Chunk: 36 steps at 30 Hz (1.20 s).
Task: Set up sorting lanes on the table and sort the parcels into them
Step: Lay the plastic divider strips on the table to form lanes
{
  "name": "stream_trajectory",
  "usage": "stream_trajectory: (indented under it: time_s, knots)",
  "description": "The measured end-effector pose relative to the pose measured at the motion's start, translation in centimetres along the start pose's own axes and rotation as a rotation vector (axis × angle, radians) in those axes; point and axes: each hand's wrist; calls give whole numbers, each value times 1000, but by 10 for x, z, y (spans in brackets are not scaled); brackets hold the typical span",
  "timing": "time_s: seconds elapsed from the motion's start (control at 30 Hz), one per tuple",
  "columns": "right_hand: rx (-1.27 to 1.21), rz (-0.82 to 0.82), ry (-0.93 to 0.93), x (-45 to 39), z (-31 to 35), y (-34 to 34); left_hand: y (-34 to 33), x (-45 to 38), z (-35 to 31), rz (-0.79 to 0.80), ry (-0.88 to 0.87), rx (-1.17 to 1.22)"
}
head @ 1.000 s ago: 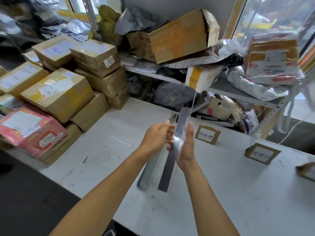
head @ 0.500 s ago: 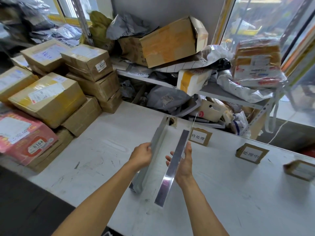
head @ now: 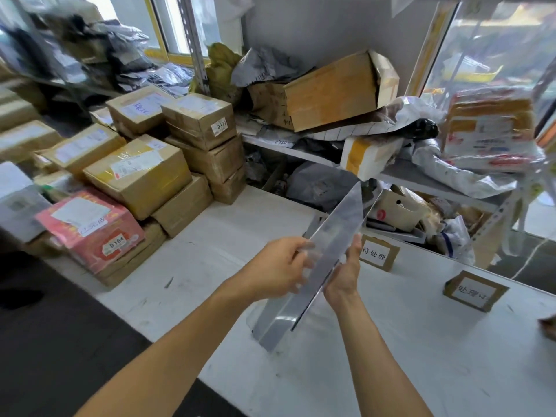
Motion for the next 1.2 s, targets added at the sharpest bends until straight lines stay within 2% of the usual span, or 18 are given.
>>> stream_trajectory:
  time_s: [0.1, 0.23, 0.37, 0.47, 0.6, 0.7, 0.9, 1.03, 1.2]
  knots:
    - [-126, 16, 117, -1, 10, 8, -20, 22, 7, 58, -81, -116]
    - [-169, -34, 93, 7, 10, 37, -40, 40, 24, 140, -102, -124]
    - [56, -75, 192, 27, 9, 73, -66, 65, 38, 229, -145, -110]
    - [173, -98, 110, 34, -13, 111, -88, 82, 49, 257, -182, -102]
    - [249, -53, 110, 58, -9, 136, -126, 92, 64, 349, -126, -112]
    - [253, -5, 96, 59, -6, 153, -149, 96, 68, 357, -80, -82]
    - [315, -89, -1, 44, 16, 168, -190, 85, 63, 304, 4, -53]
    - [245, -111, -60, 16, 32, 190, -230, 63, 49, 281, 66, -27]
    - [141, -53, -121, -27, 43, 219, -268, 44, 30, 262, 178, 57]
Point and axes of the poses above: each hand's wrist, its own x-axis away from the middle knuckle, its own y-axis out of the back of the hand, z = x × y, and after that the axes turned 9 degrees about y, right-handed
